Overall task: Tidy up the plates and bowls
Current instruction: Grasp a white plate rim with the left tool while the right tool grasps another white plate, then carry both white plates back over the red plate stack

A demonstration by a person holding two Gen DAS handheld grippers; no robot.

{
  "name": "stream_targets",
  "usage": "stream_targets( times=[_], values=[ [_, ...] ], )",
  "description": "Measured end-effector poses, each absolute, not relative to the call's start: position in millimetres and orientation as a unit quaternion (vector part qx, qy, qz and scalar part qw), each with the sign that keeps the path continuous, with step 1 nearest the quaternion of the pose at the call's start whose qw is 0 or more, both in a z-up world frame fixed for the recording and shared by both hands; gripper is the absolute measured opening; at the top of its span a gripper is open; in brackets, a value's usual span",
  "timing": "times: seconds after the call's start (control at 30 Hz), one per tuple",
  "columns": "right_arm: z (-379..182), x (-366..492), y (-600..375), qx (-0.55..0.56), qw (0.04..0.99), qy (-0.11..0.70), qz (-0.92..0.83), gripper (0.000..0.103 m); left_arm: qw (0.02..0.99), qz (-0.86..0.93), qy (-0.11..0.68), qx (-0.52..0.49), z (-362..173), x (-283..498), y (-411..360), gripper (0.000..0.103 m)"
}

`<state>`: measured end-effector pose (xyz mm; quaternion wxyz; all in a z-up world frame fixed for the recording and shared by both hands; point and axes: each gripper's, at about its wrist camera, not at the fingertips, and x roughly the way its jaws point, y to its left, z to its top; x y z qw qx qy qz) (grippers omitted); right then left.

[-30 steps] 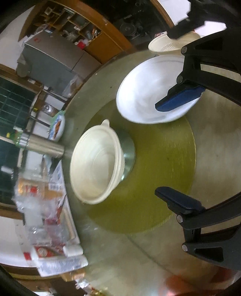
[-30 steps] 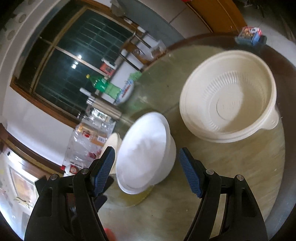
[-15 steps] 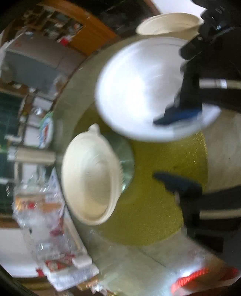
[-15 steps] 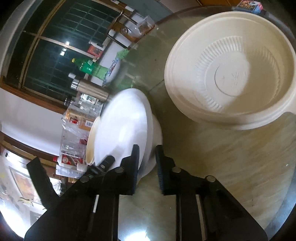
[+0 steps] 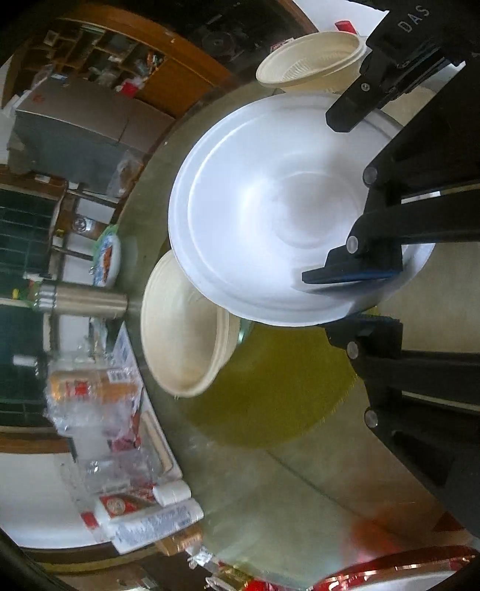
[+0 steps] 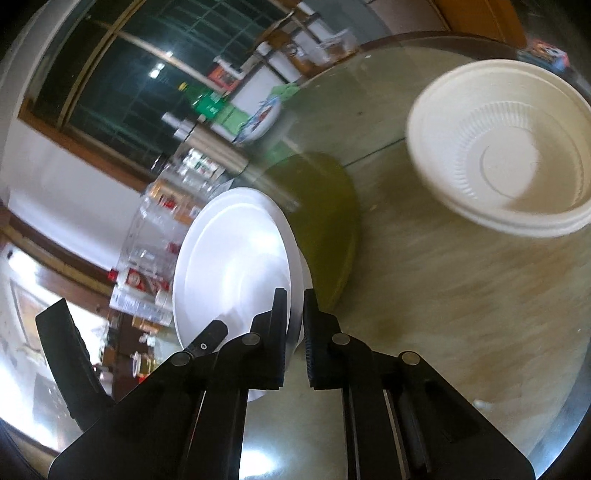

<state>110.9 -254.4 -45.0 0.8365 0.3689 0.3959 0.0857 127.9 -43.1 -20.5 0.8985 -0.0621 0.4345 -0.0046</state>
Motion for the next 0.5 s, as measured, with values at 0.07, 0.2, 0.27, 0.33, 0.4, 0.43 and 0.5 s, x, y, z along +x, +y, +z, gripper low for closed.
stream_targets(
  times=[0.07,0.2,0.27,0.33,0.4,0.43,0.5],
  values=[
    [-44.0,104.3,-247.9,0.360,0.838,0.399,0.092,0.008,0.901,-0.001,0.429,-0.062,-18.2,118.2,-37.0,0.012],
    [-38.9,95.8,-236.6,0.345,0.841,0.403,0.105,0.008,0.903,0.007,0.424,-0.064,-15.2,104.7,-26.3,0.013],
    [-35.6,92.3,-230.3,0.338,0.843,0.404,0.110,0.008,0.904,0.013,0.421,-0.066,-13.1,97.0,-20.8,0.013],
    [-33.8,89.3,-224.9,0.333,0.845,0.404,0.108,0.008,0.905,0.016,0.419,-0.066,-11.7,91.4,-17.0,0.013],
    [-33.3,87.2,-221.4,0.328,0.846,0.407,0.107,0.008,0.905,0.017,0.419,-0.069,-11.1,87.1,-12.4,0.013],
    [-33.1,86.3,-220.3,0.326,0.845,0.409,0.109,0.008,0.906,0.019,0.417,-0.069,-10.5,84.0,-10.4,0.013],
    [-31.4,83.4,-215.0,0.319,0.847,0.410,0.111,0.008,0.907,0.022,0.414,-0.068,-9.9,79.8,-7.2,0.013]
  ],
)
